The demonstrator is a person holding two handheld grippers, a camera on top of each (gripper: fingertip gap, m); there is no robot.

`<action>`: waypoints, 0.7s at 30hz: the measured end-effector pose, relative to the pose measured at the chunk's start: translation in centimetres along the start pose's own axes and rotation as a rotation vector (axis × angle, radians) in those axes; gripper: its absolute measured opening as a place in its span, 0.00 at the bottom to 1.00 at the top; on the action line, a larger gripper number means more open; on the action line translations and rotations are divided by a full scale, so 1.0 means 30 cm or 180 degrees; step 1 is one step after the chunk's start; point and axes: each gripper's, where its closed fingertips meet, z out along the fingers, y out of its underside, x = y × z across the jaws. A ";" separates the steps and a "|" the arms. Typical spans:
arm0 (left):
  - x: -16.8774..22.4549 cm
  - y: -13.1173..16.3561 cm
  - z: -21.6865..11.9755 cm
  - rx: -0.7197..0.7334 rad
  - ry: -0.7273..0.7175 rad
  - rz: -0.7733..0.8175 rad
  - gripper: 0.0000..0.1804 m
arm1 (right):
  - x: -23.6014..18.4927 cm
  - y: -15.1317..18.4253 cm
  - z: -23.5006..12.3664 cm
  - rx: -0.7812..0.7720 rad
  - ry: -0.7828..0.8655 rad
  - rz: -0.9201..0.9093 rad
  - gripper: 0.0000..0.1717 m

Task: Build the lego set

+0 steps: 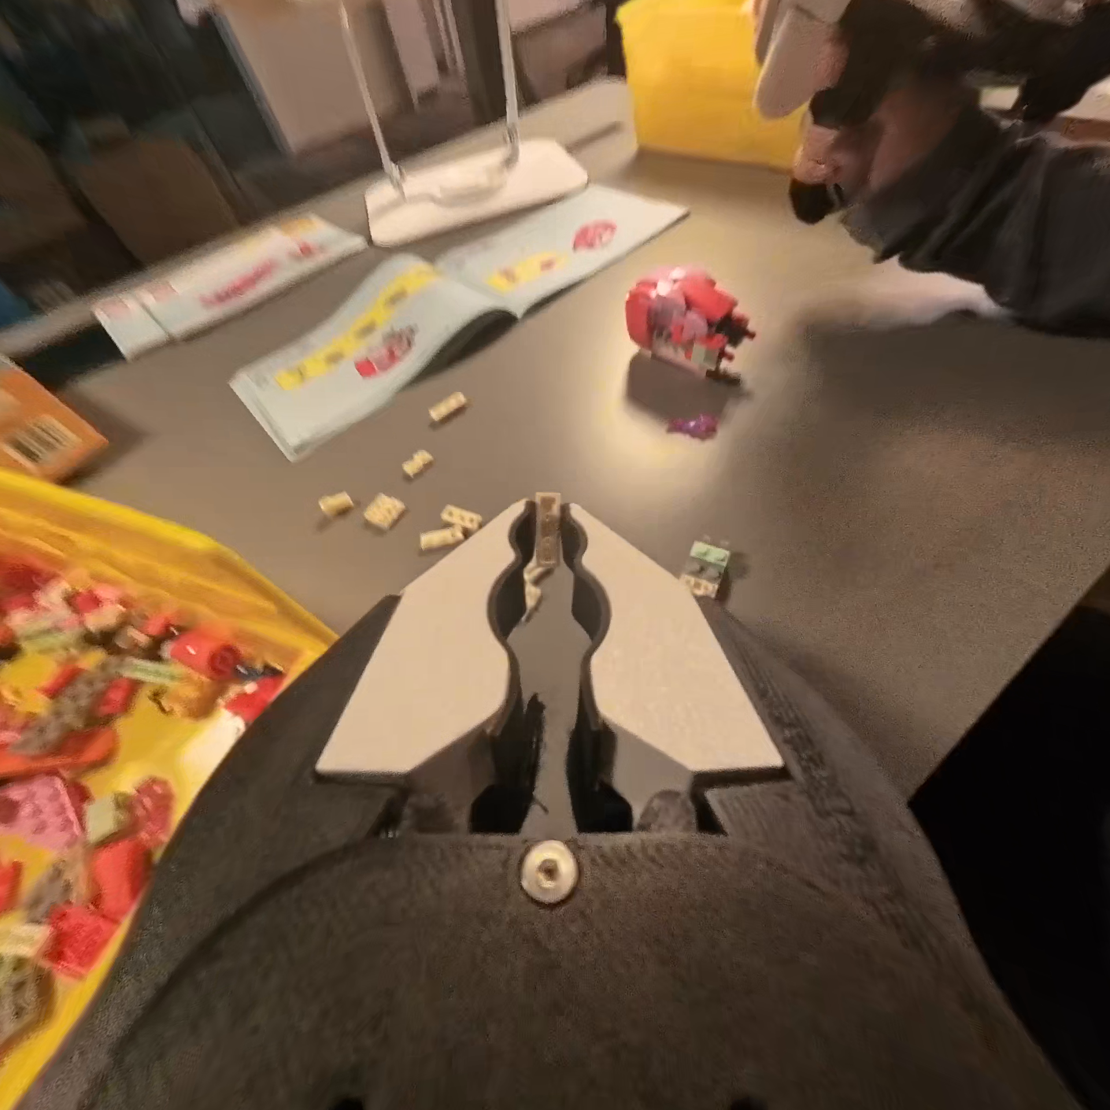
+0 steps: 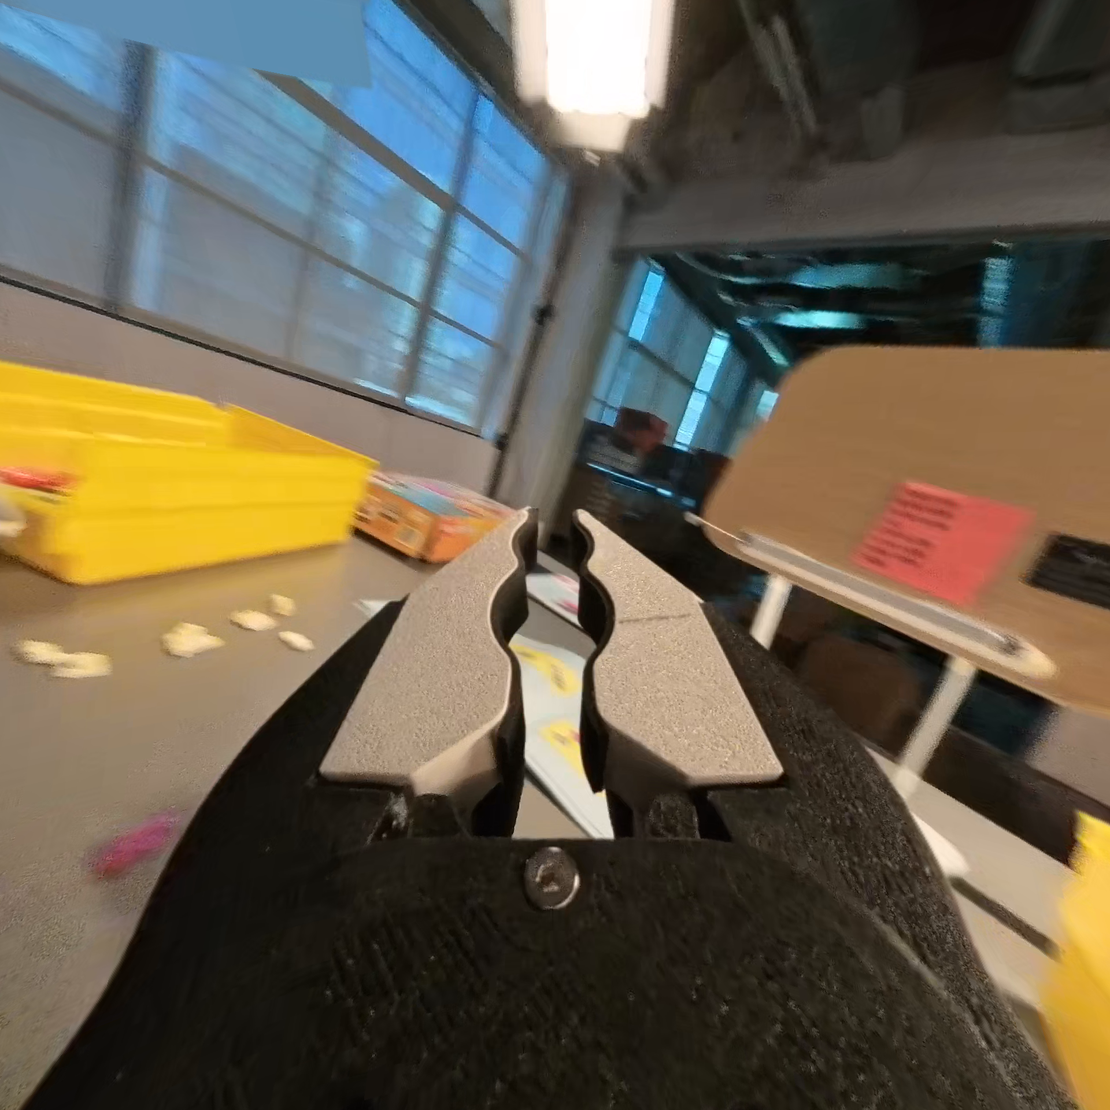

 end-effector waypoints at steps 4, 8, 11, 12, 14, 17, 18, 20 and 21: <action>0.060 -0.059 0.006 0.0356 0.0063 0.0558 0.04 | -0.211 -0.141 0.015 0.0139 -0.0955 0.0741 0.11; 0.134 -0.123 0.027 0.0741 0.0017 0.0885 0.04 | -0.454 -0.142 0.021 -0.0220 -0.1878 0.1508 0.12; 0.182 -0.162 0.038 0.0912 -0.0166 0.1197 0.04 | -0.586 -0.099 -0.005 -0.0632 -0.2476 0.1900 0.11; 0.192 -0.168 0.040 0.0924 -0.0234 0.1330 0.04 | -0.611 -0.087 -0.013 -0.0745 -0.2624 0.2057 0.11; 0.199 -0.171 0.044 0.0899 -0.0386 0.1571 0.04 | -0.625 -0.077 -0.018 -0.0825 -0.2739 0.2294 0.08; 0.196 -0.168 0.043 0.0867 -0.0549 0.1777 0.04 | -0.646 -0.045 -0.033 -0.1063 -0.2854 0.2172 0.07; 0.195 -0.168 0.042 0.0872 -0.0576 0.1808 0.04 | -0.654 -0.042 -0.038 -0.1120 -0.2907 0.2190 0.07; 0.196 -0.168 0.041 0.0888 -0.0589 0.1848 0.04 | -0.663 -0.039 -0.043 -0.1174 -0.2972 0.2340 0.07; 0.197 -0.166 0.042 0.0879 -0.0577 0.1865 0.04 | -0.668 -0.038 -0.045 -0.1196 -0.3009 0.2414 0.08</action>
